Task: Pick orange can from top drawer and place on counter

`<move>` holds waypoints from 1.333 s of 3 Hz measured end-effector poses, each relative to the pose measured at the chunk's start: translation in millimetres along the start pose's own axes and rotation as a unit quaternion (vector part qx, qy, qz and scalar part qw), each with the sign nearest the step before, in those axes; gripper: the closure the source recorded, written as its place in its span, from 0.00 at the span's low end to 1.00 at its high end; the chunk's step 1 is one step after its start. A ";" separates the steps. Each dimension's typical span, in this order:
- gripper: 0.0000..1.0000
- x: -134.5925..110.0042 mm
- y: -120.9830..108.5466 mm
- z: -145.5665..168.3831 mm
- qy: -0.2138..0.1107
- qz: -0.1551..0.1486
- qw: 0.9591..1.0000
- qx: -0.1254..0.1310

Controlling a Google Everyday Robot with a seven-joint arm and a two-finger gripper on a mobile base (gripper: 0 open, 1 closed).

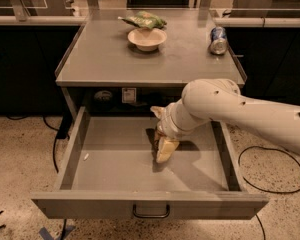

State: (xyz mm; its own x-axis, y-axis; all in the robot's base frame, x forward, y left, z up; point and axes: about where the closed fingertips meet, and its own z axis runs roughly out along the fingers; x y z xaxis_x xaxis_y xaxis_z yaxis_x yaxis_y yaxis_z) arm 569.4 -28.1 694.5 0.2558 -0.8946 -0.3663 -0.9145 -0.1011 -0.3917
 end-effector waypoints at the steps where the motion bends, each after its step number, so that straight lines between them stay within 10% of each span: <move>1: 0.37 0.0 0.0 0.0 0.000 0.000 1.000 0.000; 3: 0.75 0.0 0.0 0.0 0.000 0.000 1.000 0.000; 4: 0.55 -0.1 0.1 0.1 0.000 0.000 1.000 0.000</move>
Offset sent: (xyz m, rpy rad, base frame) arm 0.0000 0.0000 0.0000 0.0000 0.0000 0.0000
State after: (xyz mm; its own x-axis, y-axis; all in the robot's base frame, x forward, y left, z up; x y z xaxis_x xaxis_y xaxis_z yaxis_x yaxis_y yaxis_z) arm 569.4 -28.0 694.4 0.2560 -0.8946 -0.3663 -0.9145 -0.1013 -0.3916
